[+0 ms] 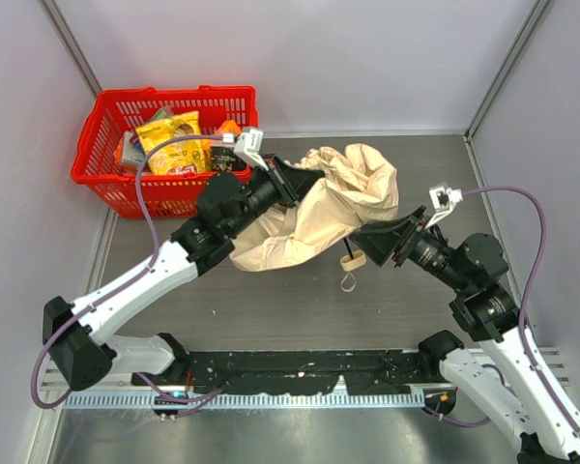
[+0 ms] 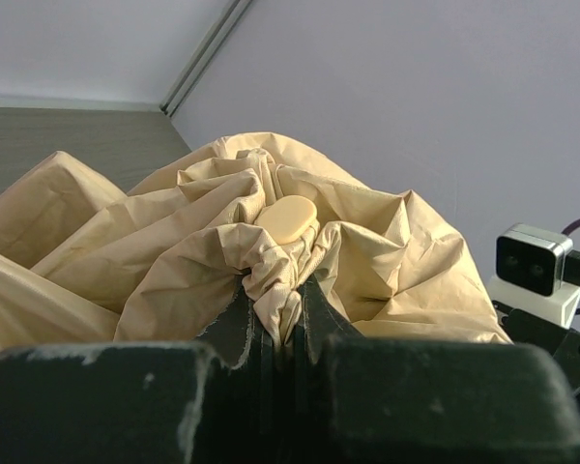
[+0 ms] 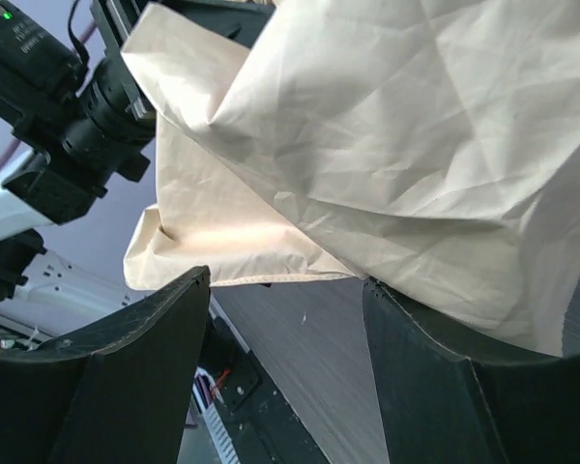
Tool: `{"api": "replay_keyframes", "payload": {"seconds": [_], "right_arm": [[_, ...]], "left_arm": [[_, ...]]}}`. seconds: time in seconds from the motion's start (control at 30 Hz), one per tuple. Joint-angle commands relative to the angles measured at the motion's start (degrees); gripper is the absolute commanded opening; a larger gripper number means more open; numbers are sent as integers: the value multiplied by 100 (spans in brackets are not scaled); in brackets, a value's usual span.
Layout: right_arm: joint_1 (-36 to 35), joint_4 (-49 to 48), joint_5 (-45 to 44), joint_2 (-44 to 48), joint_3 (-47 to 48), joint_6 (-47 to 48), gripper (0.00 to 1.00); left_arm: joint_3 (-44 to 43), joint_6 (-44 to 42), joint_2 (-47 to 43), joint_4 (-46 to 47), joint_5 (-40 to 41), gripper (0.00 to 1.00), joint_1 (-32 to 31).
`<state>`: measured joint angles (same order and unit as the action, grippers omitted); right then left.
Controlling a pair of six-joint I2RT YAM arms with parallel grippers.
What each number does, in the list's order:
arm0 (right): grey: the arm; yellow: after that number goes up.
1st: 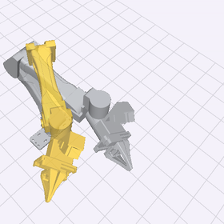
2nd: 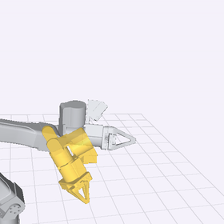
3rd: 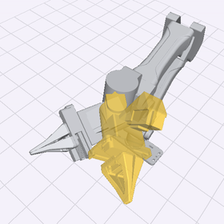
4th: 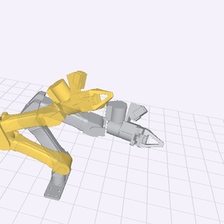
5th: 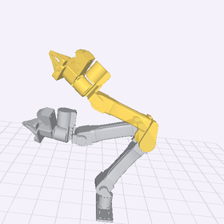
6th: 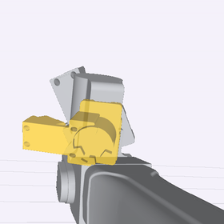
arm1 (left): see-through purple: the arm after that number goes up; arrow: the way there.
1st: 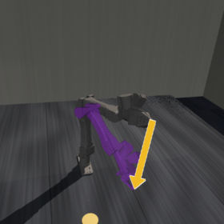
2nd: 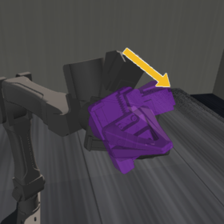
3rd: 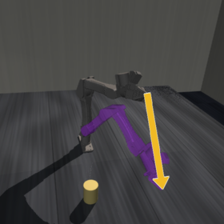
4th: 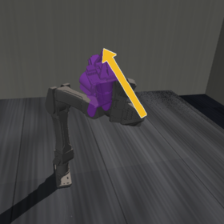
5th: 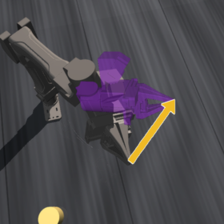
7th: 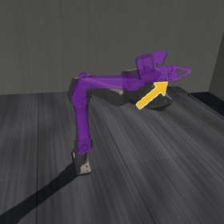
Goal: Put away the umbrella
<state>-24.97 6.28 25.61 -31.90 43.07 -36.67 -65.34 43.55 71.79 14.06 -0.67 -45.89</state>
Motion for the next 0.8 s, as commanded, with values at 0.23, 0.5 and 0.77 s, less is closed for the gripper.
{"api": "replay_keyframes", "payload": {"seconds": [0.23, 0.5, 0.77], "right_arm": [[10, -593, 74, -193, 158, -7, 63], [10, -305, 419, -457, 439, 668, 37], [10, 1391, 568, -54, 659, 1056, 1]], "left_arm": [[-190, 233, -7, 975, -531, 0, 1], [-163, 67, 116, 1283, -909, 0, 10], [82, -830, -182, 1186, 20, 0, 27]]}}
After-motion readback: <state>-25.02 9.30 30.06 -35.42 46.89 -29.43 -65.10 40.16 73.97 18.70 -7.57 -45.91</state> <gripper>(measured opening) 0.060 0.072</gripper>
